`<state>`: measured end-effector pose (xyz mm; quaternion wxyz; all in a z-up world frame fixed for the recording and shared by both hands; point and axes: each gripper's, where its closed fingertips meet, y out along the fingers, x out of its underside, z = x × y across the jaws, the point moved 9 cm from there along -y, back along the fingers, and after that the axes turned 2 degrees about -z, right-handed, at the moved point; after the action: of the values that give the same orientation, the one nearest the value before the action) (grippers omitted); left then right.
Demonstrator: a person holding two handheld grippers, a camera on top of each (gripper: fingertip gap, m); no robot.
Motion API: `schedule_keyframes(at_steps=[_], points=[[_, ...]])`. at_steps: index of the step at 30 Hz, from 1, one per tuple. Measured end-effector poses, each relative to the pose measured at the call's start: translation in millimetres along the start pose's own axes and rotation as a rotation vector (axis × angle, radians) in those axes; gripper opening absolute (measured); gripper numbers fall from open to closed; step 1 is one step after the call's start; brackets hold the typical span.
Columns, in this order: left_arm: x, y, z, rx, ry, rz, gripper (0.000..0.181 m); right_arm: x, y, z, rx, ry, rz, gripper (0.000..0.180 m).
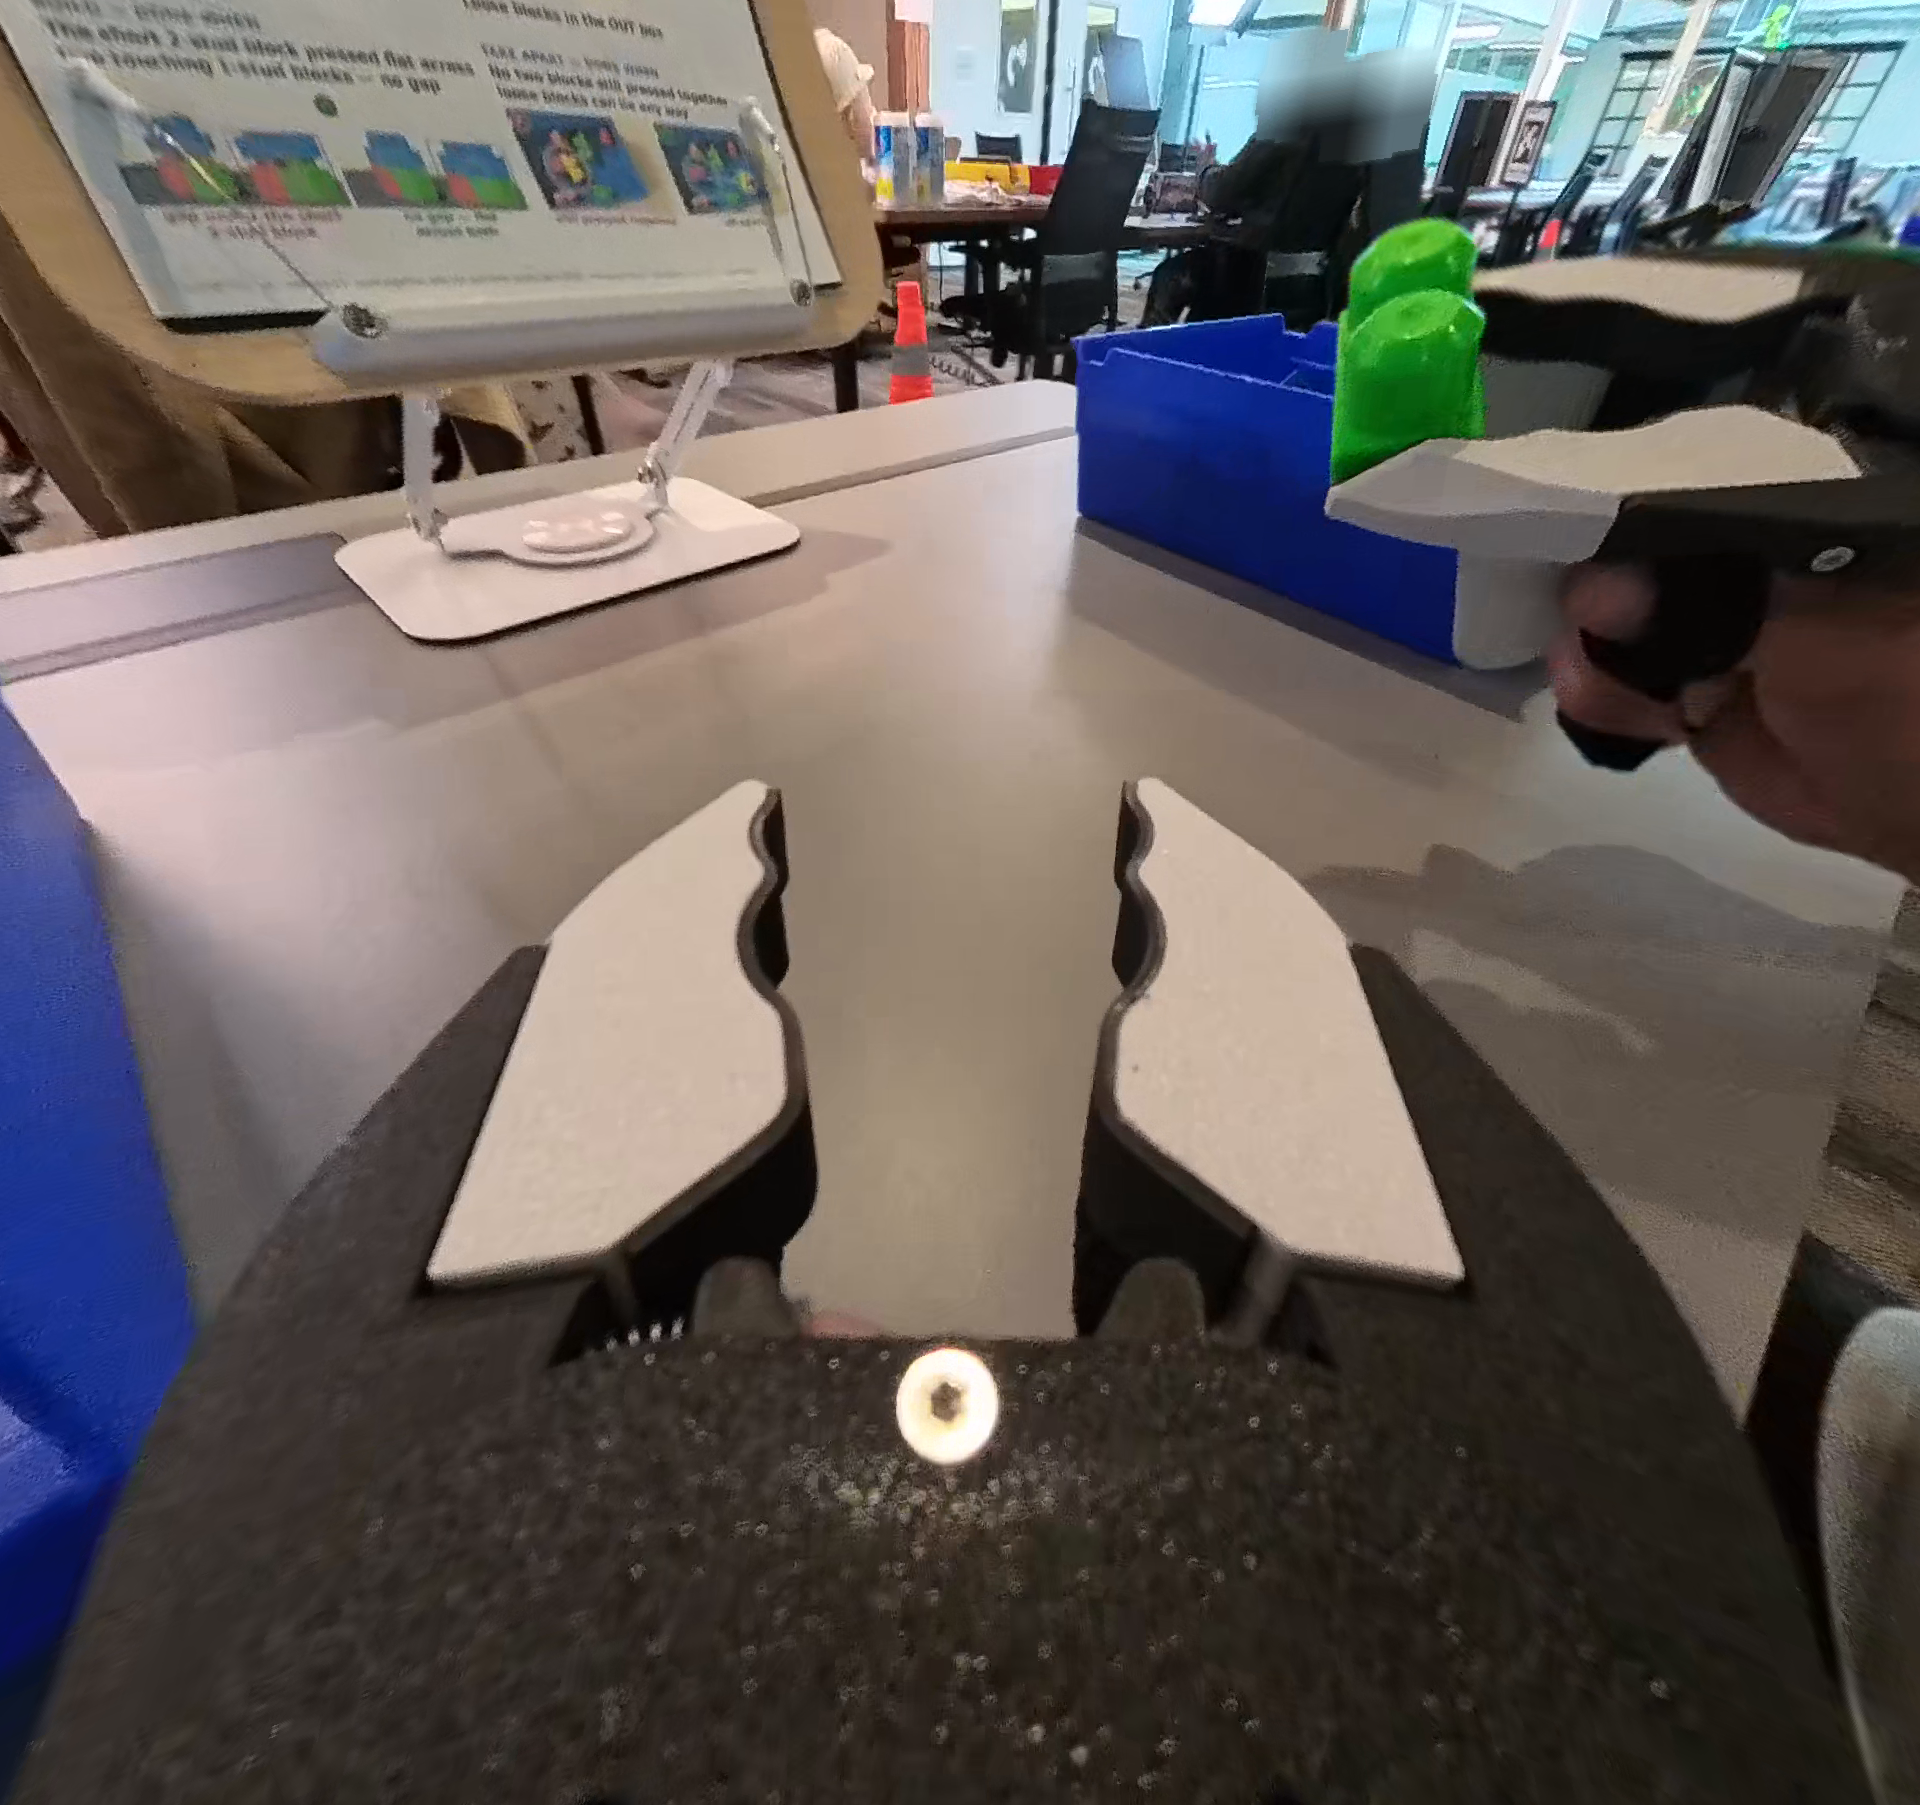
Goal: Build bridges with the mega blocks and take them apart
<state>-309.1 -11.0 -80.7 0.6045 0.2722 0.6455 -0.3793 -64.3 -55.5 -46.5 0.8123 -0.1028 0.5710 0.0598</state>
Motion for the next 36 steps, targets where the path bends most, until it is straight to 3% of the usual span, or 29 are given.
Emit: schedule_keyframes(at_steps=[12, 14, 17, 21, 26, 30, 36], points=[[0, 0, -3, 0.03, -0.041, 0.014, 0.061, 15, -19, 18, 0.053, 0.012, 0.057, 0.076], [0, 0, -2, 0.03, -0.038, 0.014, 0.061, 3, -26, 35, 0.073, 0.009, 0.076, 0.076], [1, 0, -1, 0.032, -0.025, 0.009, 0.061, -29, -51, 102, 0.181, 0.068, 0.116, 0.076], [1, 1, 2, 0.036, -0.004, -0.001, 0.062, -38, -54, 210, 0.147, 0.206, -0.157, 0.076], [1, 3, 3, 0.052, 0.004, -0.013, 0.062, 11, -10, 294, 0.044, 0.149, -0.698, 0.076], [2, 5, 1, 0.064, -0.015, -0.031, 0.062, 45, 25, 330, -0.049, 0.111, -1.001, 0.076], [2, 6, -3, 0.094, -0.057, -0.038, 0.063, 79, 66, 333, -0.257, 0.193, -1.245, 0.077]])
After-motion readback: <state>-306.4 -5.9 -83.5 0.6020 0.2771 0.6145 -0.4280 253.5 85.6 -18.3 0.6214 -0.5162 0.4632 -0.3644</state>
